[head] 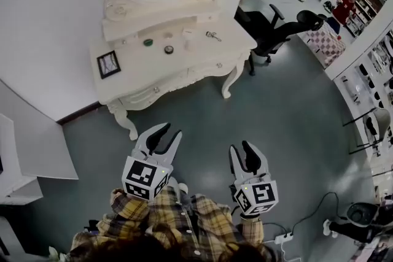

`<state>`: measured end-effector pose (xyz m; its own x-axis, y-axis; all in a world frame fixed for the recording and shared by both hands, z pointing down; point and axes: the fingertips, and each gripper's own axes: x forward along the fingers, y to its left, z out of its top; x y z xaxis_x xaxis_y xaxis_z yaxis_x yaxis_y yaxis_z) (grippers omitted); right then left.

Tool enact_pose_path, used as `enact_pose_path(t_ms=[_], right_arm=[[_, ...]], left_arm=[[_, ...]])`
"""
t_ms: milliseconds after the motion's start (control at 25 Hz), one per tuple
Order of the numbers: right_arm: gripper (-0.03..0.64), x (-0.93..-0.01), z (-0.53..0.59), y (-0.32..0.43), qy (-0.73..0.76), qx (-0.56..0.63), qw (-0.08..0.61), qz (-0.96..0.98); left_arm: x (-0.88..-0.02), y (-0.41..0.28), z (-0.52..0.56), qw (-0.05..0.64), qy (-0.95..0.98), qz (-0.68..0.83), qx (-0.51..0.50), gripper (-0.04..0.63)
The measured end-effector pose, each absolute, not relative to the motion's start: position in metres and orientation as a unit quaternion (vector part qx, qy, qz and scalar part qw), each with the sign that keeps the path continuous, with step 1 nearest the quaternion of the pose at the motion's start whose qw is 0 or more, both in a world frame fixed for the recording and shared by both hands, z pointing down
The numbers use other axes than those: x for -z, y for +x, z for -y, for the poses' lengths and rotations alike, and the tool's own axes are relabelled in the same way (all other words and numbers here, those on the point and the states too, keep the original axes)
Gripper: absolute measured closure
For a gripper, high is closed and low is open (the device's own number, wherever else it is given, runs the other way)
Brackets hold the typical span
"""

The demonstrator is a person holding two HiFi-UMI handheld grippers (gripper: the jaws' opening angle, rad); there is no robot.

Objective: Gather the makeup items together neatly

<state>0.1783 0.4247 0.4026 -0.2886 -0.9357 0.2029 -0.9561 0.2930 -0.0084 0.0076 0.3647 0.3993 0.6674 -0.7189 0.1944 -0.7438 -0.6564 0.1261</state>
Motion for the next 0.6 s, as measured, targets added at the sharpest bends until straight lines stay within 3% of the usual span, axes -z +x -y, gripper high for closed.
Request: enact_pose_path(t_ms=[240, 600], right_arm=[[0.433, -0.414, -0.409, 0.188, 0.585, -0.081, 0.077, 0.803], [0.393, -0.418, -0.352, 0.200, 0.583, -0.092, 0.072, 0.804]], left_arm=[[-0.407, 0.013, -0.349, 0.104, 0.904, 0.409, -0.072, 0.414], [-0.418, 0.019, -0.290, 0.108, 0.901, 0.413, -0.079, 0.370]])
